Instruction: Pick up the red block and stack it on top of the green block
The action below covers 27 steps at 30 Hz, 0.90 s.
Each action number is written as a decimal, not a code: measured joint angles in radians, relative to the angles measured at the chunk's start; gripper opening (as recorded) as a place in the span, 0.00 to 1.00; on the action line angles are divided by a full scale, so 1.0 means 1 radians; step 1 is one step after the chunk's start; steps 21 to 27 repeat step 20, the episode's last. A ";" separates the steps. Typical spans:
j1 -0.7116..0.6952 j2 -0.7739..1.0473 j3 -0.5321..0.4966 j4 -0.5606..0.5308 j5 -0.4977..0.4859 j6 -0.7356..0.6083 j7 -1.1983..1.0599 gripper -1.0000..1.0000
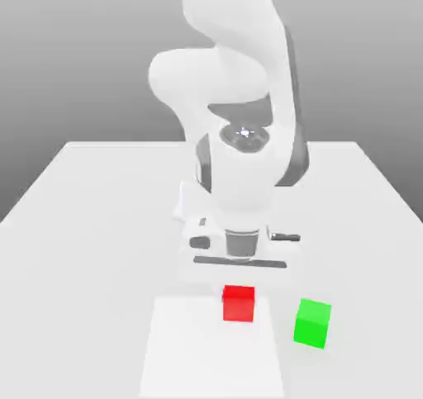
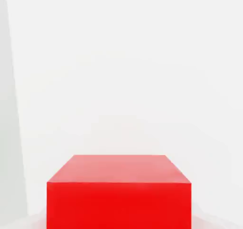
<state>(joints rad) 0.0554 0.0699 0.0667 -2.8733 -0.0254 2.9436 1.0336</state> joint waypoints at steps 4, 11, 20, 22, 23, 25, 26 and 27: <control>0.032 -0.126 0.001 -0.007 0.036 -0.119 -0.016 0.00; 0.189 -0.122 0.095 0.150 0.045 -0.272 0.125 0.00; 0.217 0.067 0.062 0.180 -0.031 -0.115 0.200 1.00; 0.217 0.067 0.062 0.180 -0.031 -0.115 0.200 1.00; 0.217 0.067 0.062 0.180 -0.031 -0.115 0.200 1.00; 0.217 0.067 0.062 0.180 -0.031 -0.115 0.200 1.00; 0.217 0.067 0.062 0.180 -0.031 -0.115 0.200 1.00; 0.217 0.067 0.062 0.180 -0.031 -0.115 0.200 1.00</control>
